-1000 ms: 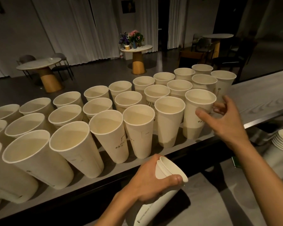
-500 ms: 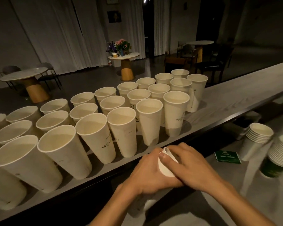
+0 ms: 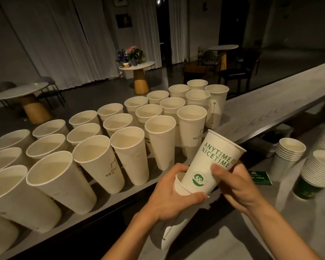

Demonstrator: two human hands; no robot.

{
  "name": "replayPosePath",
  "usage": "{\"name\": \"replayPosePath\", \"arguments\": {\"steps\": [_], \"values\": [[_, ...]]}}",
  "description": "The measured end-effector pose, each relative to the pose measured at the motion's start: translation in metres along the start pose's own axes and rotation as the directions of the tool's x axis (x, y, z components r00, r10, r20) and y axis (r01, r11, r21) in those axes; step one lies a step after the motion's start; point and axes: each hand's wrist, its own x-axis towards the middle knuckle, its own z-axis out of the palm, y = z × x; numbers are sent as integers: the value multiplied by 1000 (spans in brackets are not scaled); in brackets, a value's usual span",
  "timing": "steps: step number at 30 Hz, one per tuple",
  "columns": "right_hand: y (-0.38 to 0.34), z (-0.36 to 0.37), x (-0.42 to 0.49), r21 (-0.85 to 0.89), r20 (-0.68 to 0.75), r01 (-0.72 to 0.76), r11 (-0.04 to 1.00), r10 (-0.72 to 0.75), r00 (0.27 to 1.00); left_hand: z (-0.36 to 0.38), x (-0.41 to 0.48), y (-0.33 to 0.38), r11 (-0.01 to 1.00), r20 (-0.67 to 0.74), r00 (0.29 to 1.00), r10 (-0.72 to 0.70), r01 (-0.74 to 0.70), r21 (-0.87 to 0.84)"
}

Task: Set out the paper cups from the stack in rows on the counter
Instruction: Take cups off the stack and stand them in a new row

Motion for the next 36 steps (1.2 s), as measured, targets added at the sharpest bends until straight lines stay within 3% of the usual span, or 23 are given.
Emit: {"name": "replayPosePath", "arguments": {"steps": [3, 7, 11, 15, 27, 29, 32, 34, 36], "values": [[-1, -9, 4, -59, 19, -17, 998, 18, 1000, 5, 7, -3, 1000, 22, 1000, -15, 15, -7], [-35, -35, 41, -53, -129, 173, 984, -178, 975, 6, 13, -12, 994, 15, 994, -104, 104, 45], [-53, -62, 94, -430, -189, 232, 872, -338, 922, 6, 23, -16, 984, 37, 984, -172, 171, 40], [-46, -74, 136, -605, -181, 138, 784, -304, 935, 6, 31, -16, 984, 66, 982, -176, 175, 20], [-30, -78, 170, -669, -98, 61, 741, -169, 981, 8, 42, -18, 985, 75, 983, -170, 171, -3], [-38, -76, 152, -631, -124, 21, 776, -128, 984, 9, 41, -18, 987, 67, 985, -157, 158, -4], [-49, -79, 103, -471, -257, 76, 879, -219, 941, 8, 42, -15, 989, 54, 988, -142, 144, -30], [-43, -78, 68, -489, -148, 48, 871, -137, 980, 9, 46, -12, 989, 54, 989, -134, 137, -54], [-25, -72, 44, -555, 35, -51, 830, 85, 996, 14, 50, -8, 989, 49, 992, -120, 124, -86]]}}
